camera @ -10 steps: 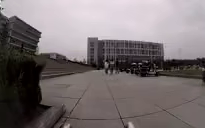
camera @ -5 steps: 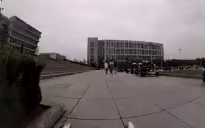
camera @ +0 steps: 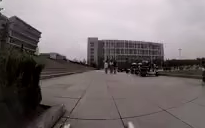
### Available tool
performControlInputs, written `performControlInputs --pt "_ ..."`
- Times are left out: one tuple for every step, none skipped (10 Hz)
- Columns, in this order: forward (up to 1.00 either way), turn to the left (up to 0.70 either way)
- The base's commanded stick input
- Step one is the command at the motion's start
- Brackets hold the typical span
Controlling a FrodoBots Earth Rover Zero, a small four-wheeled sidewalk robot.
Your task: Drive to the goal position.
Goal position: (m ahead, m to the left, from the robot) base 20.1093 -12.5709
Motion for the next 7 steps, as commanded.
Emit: performControlInputs --pt "0.00 0.00" --pt "0.00 0.00" --pt "0.04 0.00" --pt "0.00 0.00" --pt "0.00 0.00" --pt "0.00 0.00" --pt "0.00 0.00"
